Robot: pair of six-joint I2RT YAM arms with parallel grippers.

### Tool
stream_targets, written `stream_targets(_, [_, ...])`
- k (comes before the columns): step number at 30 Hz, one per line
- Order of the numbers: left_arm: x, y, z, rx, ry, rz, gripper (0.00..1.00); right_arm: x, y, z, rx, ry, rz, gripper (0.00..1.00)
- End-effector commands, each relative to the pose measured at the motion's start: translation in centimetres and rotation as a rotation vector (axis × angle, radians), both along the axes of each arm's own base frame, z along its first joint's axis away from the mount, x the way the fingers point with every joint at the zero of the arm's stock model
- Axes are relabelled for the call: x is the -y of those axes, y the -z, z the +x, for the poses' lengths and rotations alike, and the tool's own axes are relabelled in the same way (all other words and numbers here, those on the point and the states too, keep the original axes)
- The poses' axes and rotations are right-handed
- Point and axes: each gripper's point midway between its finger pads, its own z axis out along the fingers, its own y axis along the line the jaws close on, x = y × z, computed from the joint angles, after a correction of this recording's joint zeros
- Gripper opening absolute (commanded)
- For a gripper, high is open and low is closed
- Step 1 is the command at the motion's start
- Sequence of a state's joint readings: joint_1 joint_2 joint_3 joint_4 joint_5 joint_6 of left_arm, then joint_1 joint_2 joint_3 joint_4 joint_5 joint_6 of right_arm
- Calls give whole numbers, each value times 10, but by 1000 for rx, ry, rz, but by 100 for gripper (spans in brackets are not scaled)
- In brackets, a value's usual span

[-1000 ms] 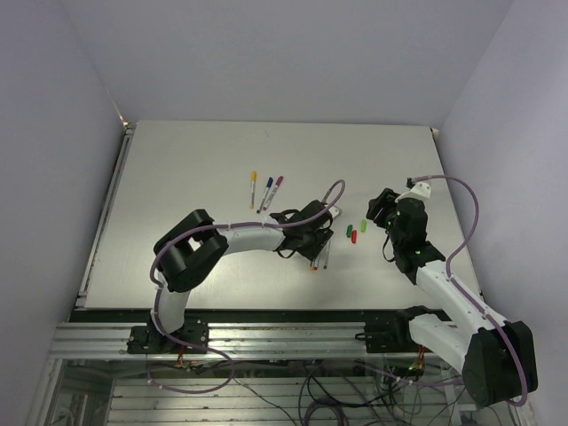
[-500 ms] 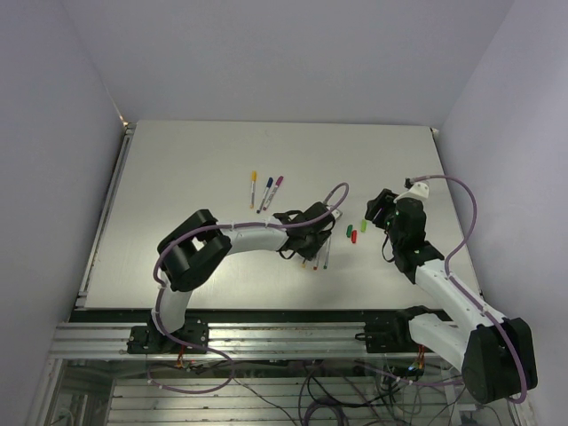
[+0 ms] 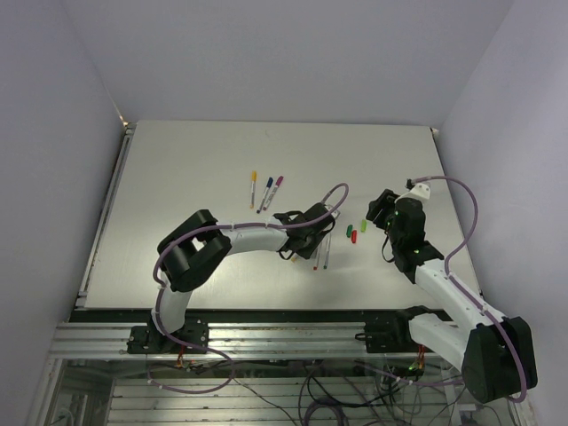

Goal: Insert the pens into the pen caps

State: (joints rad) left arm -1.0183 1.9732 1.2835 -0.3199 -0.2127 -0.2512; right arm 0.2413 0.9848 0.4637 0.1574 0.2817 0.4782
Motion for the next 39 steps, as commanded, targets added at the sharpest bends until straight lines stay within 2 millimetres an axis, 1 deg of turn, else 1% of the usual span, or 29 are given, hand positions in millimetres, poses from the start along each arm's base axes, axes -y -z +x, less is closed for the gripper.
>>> stream_targets(1, [-21, 19, -8, -27, -13, 99, 41, 10, 4, 0, -18, 61, -5, 53])
stream_targets(4, [-20, 24, -6, -26, -18, 108, 37, 12, 9, 0, -34, 75, -7, 53])
stream_targets(7, [-25, 28, -3, -34, -36, 129, 30, 12, 11, 0, -43, 74, -10, 53])
stream_targets(8, [-28, 30, -3, -37, -41, 135, 26, 12, 11, 0, -43, 75, -12, 53])
stream_targets(9, [-30, 31, -2, -39, -45, 137, 19, 13, 12, 0, -44, 77, -12, 53])
stream_targets(10, [-31, 31, -1, -40, -50, 139, 10, 13, 12, 0, -45, 77, -13, 53])
stream_targets(11, [-34, 32, -1, -40, -57, 145, 7, 14, 13, 0, -48, 79, -14, 53])
stream_targets(15, [-43, 35, 4, -48, -98, 155, 7, 14, 24, 0, -82, 83, -17, 53])
stream_targets(19, [-46, 34, 13, -81, -138, 98, 7, 13, 39, 1, -140, 78, -20, 50])
stream_targets(22, [-39, 24, 27, -104, -168, -20, 7, 14, 52, 3, -195, 81, -26, 48])
stream_targets(24, [-32, 11, 36, -100, -171, -114, 7, 14, 61, 6, -235, 79, -35, 46])
stream_targets(26, [-28, -7, 47, -63, -171, -171, 7, 13, 68, 8, -265, 70, -43, 46])
stream_targets(28, [-28, -23, 57, -11, -169, -171, 7, 11, 74, 11, -283, 61, -49, 44])
stream_targets(31, [-32, -36, 68, 42, -176, -136, 7, 8, 81, 15, -303, 42, -53, 42])
stream_targets(34, [-30, -47, 73, 69, -167, -142, 7, 5, 86, 19, -318, 23, -60, 40])
stream_targets(39, [-23, -56, 71, 71, -143, -187, 7, 1, 92, 26, -333, 1, -65, 40])
